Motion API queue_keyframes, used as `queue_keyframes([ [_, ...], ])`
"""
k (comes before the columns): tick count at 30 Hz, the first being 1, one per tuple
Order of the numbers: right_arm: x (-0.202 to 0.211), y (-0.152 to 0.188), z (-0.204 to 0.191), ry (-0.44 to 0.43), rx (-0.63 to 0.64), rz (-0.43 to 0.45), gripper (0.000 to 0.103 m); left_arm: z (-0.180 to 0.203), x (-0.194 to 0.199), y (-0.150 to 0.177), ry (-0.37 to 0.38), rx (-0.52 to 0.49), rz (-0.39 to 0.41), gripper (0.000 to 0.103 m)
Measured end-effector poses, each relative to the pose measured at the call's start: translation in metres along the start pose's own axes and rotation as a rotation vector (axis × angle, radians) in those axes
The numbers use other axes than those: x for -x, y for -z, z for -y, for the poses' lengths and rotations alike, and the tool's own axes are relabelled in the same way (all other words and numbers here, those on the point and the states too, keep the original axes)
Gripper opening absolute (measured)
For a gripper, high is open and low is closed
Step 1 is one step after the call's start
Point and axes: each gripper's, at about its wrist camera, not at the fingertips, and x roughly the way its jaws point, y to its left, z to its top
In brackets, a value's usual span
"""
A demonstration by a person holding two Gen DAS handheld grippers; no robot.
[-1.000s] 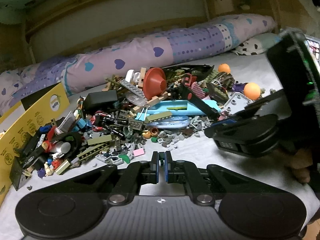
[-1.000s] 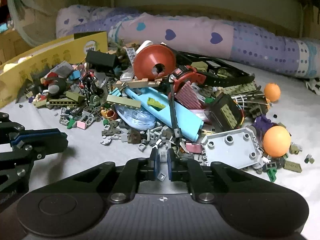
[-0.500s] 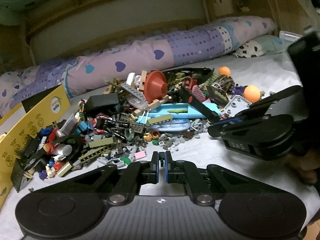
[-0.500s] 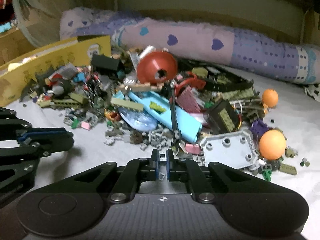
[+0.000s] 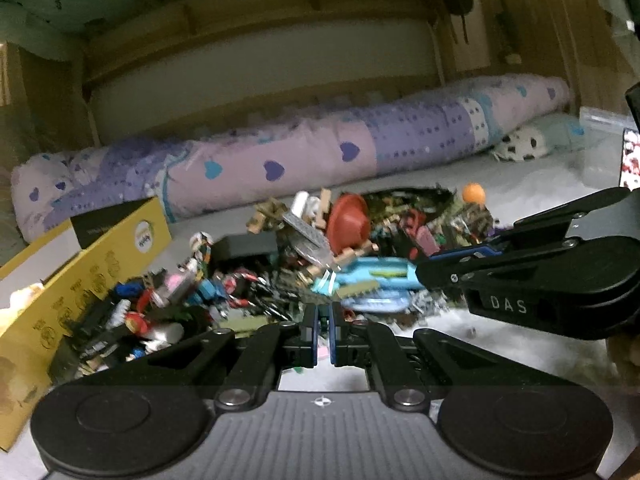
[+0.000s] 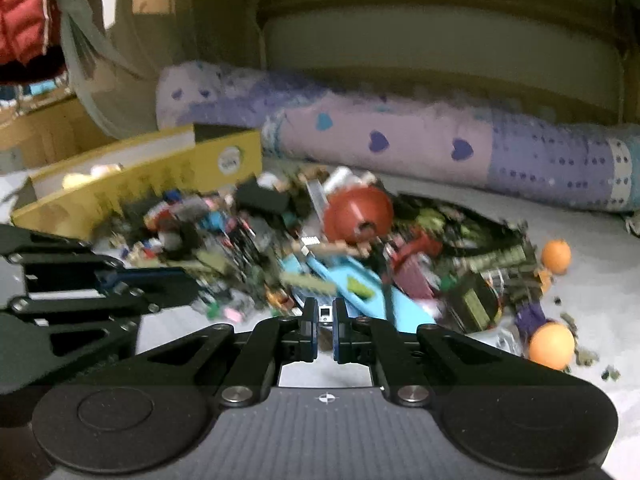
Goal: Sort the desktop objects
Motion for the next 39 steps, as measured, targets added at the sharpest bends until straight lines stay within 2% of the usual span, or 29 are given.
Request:
queue_keyframes([
  [8, 0.004, -0.022, -0.018, -0.052, 0.023, 0.030, 0.008, -0.027, 0.013, -0.005, -0.075, 0.026, 0.017, 0.006],
  [16, -0.003, -0.047, -0.048, -0.125, 0.047, 0.056, 0.008, -0.082, 0.031, -0.007, -0.181, 0.106, 0.031, 0.006],
  [22, -0.023, -0.073, -0.097, -0.224, 0.104, 0.075, 0.008, -0.130, 0.049, 0.005, -0.288, 0.162, 0.008, 0.006],
  [27, -0.054, -0.091, -0.147, -0.317, 0.093, 0.081, 0.008, -0.179, 0.061, 0.011, -0.365, 0.202, -0.006, 0.006],
  [36, -0.102, -0.119, -0.218, -0.472, 0.088, 0.051, 0.008, -0.241, 0.070, 0.021, -0.449, 0.200, 0.017, 0.006],
  [39, -0.116, -0.125, -0.237, -0.517, 0.077, 0.038, 0.008, -0.263, 0.069, 0.022, -0.507, 0.169, 0.027, 0.006],
])
